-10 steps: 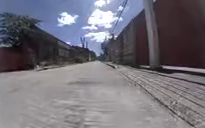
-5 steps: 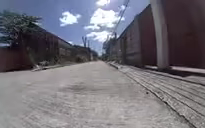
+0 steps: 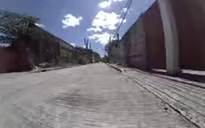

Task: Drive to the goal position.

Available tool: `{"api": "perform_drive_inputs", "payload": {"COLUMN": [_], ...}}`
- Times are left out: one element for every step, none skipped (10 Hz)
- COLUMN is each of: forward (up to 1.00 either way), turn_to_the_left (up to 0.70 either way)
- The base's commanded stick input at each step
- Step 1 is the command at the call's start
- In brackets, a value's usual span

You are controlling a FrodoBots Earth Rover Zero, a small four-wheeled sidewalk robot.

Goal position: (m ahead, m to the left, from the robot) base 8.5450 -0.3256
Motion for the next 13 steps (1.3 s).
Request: {"api": "perform_drive_inputs", "payload": {"forward": [1.00, 1.00, 1.00, 1.00, 1.00, 1.00, 1.00, 1.00, 1.00, 1.00, 1.00, 1.00, 1.00], "turn_to_the_left": [0.00, 0.00, 0.00, 0.00, 0.00, 0.00, 0.00, 0.00, 0.00, 0.00, 0.00, 0.00, 0.00]}}
